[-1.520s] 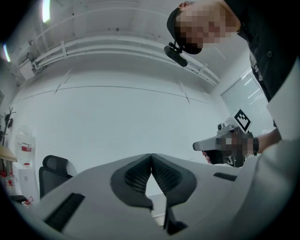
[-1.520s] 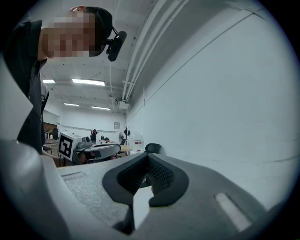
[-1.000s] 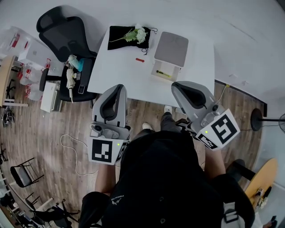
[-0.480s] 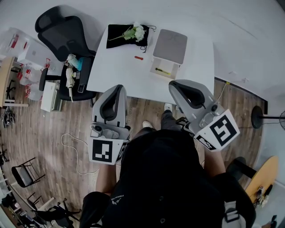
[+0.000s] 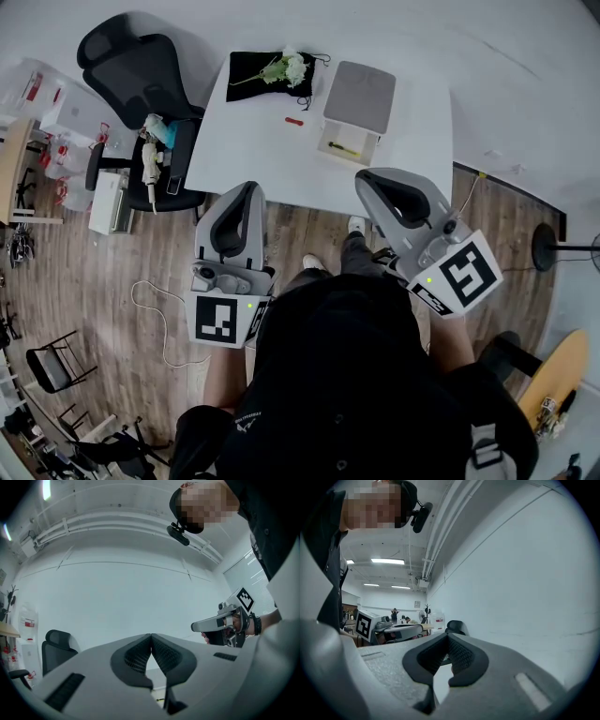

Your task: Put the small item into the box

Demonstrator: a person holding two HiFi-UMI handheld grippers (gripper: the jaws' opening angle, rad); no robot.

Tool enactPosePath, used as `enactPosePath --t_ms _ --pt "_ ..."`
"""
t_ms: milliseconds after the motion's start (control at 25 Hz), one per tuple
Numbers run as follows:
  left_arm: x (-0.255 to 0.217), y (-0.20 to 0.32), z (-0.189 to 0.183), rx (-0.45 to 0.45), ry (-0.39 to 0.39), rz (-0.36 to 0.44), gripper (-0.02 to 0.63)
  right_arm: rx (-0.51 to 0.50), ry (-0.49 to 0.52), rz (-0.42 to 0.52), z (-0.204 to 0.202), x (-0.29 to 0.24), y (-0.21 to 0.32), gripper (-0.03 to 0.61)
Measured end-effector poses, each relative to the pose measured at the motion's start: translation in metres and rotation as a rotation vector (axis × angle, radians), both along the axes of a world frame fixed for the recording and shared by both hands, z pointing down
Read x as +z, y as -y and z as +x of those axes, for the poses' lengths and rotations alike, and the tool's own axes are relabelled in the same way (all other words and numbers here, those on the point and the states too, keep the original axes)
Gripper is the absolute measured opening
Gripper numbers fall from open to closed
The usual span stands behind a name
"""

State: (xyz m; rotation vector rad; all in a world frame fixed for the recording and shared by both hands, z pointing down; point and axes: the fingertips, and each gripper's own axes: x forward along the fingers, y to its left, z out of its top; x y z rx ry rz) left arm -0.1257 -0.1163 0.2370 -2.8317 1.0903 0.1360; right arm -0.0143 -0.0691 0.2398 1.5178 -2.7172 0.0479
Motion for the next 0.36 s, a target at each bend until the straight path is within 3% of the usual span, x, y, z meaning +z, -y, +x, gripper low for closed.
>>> enactPosePath --t_ms 360 --pt "0.0001 -0.0013 -0.0034 -0.006 0.005 0.014 0.005 -0.002 -0.005 0.008 -0.0020 0.0011 -0.0016 0.005"
